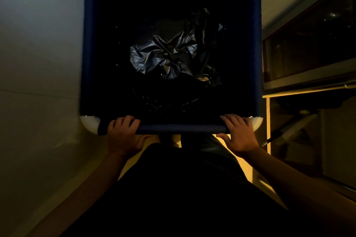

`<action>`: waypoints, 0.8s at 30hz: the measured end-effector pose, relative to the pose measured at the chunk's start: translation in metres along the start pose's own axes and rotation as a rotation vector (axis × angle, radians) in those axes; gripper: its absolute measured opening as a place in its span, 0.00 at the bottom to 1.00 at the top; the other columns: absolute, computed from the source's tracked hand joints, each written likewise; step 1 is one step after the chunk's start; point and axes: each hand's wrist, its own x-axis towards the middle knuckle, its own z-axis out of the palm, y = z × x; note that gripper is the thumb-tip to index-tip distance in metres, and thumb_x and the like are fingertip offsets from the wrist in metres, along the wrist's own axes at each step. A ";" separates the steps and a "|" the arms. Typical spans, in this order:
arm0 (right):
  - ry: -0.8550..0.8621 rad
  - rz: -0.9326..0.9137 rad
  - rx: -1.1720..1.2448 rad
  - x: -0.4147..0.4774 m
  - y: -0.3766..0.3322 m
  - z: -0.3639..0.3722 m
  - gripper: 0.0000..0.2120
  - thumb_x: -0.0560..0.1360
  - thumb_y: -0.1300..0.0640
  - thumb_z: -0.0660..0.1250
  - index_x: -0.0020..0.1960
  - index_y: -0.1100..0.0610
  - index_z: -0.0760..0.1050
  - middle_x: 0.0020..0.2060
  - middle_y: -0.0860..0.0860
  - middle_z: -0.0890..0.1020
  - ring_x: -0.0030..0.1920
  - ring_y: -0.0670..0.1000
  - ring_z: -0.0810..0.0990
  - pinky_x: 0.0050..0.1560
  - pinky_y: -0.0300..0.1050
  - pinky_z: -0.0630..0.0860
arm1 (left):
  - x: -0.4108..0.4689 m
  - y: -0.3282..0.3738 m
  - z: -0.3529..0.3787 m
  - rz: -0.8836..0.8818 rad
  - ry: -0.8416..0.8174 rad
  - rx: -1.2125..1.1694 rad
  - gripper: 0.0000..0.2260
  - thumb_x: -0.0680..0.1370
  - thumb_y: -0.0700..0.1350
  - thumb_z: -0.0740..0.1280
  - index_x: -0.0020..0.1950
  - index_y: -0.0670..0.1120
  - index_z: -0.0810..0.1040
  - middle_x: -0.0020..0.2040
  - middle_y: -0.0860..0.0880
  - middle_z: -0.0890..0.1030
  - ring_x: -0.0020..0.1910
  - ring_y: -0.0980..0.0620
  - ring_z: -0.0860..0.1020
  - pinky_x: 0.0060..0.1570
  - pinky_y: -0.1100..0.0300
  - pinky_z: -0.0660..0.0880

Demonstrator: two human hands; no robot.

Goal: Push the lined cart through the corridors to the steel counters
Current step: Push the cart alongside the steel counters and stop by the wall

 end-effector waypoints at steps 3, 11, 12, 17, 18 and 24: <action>-0.015 -0.002 0.007 0.000 0.001 0.000 0.37 0.79 0.29 0.45 0.78 0.51 0.64 0.73 0.52 0.73 0.74 0.56 0.68 0.72 0.57 0.60 | 0.000 -0.002 0.004 -0.007 -0.005 -0.007 0.27 0.72 0.71 0.62 0.56 0.51 0.76 0.55 0.49 0.75 0.51 0.41 0.74 0.50 0.47 0.67; -0.019 -0.017 0.046 0.001 0.000 -0.005 0.38 0.78 0.29 0.46 0.78 0.53 0.65 0.73 0.53 0.73 0.73 0.57 0.69 0.71 0.58 0.60 | -0.001 -0.002 0.007 -0.026 0.001 -0.009 0.26 0.71 0.71 0.63 0.55 0.51 0.76 0.54 0.49 0.75 0.50 0.41 0.73 0.50 0.46 0.67; -0.017 -0.016 0.045 0.001 -0.001 -0.006 0.38 0.78 0.30 0.47 0.78 0.53 0.65 0.73 0.53 0.73 0.73 0.57 0.69 0.71 0.58 0.60 | -0.001 -0.002 0.007 -0.026 0.000 -0.003 0.26 0.71 0.71 0.63 0.55 0.51 0.75 0.54 0.49 0.75 0.49 0.41 0.73 0.50 0.46 0.67; -0.020 -0.018 0.044 0.002 0.000 -0.006 0.38 0.78 0.29 0.47 0.78 0.53 0.65 0.73 0.52 0.72 0.74 0.56 0.68 0.72 0.57 0.59 | -0.001 -0.001 0.004 -0.030 -0.007 -0.004 0.27 0.72 0.71 0.62 0.56 0.50 0.76 0.54 0.48 0.75 0.49 0.41 0.73 0.50 0.47 0.67; -0.019 -0.020 0.046 0.002 0.000 -0.006 0.38 0.78 0.29 0.47 0.78 0.53 0.65 0.73 0.52 0.72 0.74 0.56 0.68 0.72 0.57 0.59 | -0.002 0.000 0.004 -0.030 -0.010 -0.001 0.27 0.72 0.71 0.63 0.56 0.50 0.76 0.54 0.48 0.75 0.50 0.41 0.73 0.50 0.47 0.67; -0.016 -0.013 0.011 0.000 0.001 -0.002 0.37 0.78 0.30 0.47 0.78 0.52 0.65 0.73 0.51 0.73 0.73 0.55 0.69 0.72 0.57 0.60 | 0.000 0.000 0.000 -0.019 -0.011 0.009 0.27 0.72 0.70 0.63 0.56 0.49 0.76 0.53 0.48 0.75 0.49 0.41 0.73 0.49 0.48 0.67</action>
